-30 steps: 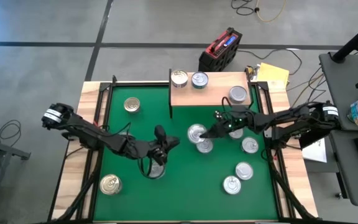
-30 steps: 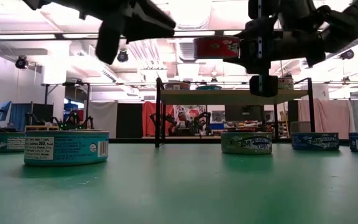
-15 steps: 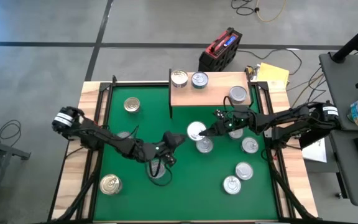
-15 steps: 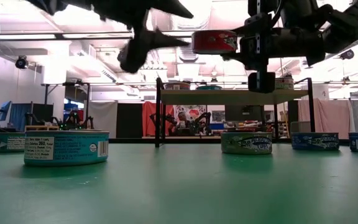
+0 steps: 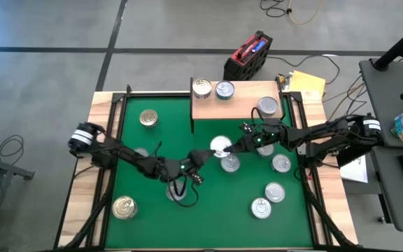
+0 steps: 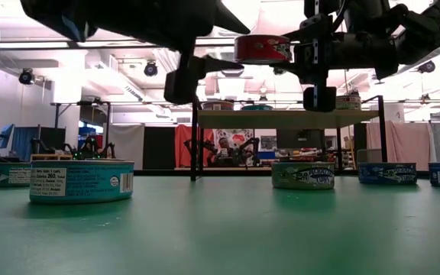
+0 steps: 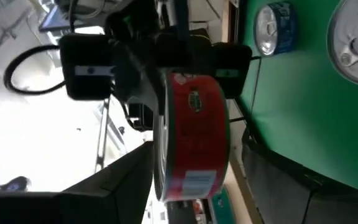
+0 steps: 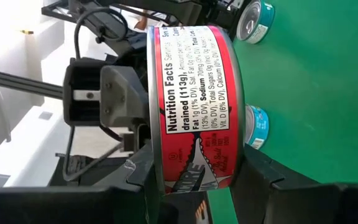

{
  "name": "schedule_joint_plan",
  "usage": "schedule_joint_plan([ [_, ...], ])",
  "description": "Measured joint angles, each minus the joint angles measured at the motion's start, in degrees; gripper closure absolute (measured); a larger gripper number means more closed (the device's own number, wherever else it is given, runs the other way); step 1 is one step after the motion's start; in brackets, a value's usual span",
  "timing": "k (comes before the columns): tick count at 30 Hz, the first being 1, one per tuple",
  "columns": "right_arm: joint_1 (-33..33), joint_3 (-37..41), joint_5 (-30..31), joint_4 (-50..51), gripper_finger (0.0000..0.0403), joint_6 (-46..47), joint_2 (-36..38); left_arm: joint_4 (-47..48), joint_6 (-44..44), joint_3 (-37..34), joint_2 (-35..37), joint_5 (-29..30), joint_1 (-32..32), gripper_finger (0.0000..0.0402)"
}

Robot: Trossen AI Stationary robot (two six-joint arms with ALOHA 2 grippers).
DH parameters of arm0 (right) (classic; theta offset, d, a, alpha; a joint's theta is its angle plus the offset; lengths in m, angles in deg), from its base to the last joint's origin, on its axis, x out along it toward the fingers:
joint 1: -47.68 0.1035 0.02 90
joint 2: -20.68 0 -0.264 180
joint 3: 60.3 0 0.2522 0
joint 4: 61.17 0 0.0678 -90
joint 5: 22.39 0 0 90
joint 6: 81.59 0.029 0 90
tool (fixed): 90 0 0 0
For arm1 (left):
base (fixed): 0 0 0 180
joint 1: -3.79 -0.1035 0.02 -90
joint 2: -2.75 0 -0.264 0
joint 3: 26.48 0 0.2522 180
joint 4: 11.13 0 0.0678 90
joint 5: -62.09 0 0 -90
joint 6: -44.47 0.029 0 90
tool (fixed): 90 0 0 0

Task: Stack canned seafood by type on shelf
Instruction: Put the red tuna can on the shelf

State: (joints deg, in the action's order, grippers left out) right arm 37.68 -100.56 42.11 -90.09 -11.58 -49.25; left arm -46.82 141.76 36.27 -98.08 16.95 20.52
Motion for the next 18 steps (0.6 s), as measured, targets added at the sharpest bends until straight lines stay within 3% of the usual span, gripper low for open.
schedule_joint_plan([
  [9,0.0,0.0,0.0,-0.4,0.0270,1.7,0.0,-13.5,13.9,0.0,-4.7,-0.4,-1.5,0.0195],
  [18,0.0,-0.2,0.5,0.2,0.0270,2.2,0.0,-13.6,12.8,0.0,-6.0,-0.4,-2.3,0.0247],
])
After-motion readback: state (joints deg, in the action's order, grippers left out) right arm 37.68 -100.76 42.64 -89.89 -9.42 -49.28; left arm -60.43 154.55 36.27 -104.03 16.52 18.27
